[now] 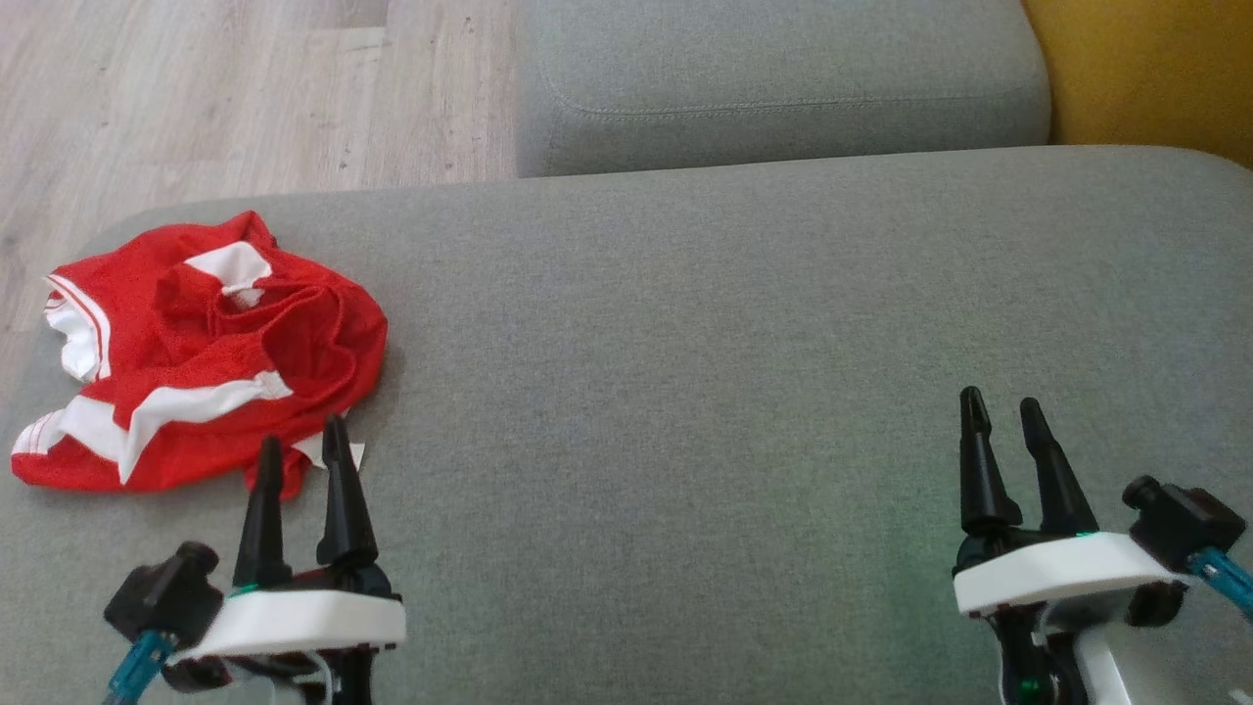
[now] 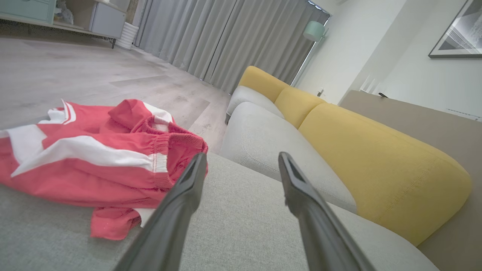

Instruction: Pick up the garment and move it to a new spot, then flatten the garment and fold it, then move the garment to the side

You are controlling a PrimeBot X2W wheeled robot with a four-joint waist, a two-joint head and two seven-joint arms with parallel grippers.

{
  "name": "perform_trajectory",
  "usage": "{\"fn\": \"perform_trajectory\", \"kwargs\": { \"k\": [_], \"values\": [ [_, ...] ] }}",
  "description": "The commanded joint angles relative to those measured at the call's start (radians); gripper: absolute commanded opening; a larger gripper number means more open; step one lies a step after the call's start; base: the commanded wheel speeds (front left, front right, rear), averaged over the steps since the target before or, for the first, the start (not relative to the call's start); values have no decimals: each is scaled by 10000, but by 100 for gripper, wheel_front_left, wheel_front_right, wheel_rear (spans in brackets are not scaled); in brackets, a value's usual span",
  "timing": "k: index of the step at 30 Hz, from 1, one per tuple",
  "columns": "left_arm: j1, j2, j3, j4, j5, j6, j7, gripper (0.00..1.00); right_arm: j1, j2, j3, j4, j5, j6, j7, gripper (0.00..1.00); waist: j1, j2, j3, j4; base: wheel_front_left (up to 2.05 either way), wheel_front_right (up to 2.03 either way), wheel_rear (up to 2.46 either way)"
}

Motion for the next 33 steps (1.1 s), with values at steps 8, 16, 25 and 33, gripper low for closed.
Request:
{"fn": "perform_trajectory", "kwargs": {
  "k": [8,16,25,33],
  "values": [
    [-462,38,118,-501,1161,89,-340,100,-515,1,228,-359,-1131,99,-372,100,0,0,-88,-25,0,0,0],
    [-417,35,59,-513,2221,228,-557,100,-527,12,147,-191,-2060,110,-584,100,0,0,-142,-39,0,0,0],
    [-470,32,56,-354,3424,403,-802,100,-641,25,96,7,-3089,122,-823,100,0,0,-88,-39,0,0,0],
    [-512,29,34,-274,4423,492,-1019,100,-683,36,98,158,-4013,133,-1036,100,0,0,-101,2,0,0,0]
  ]
}}
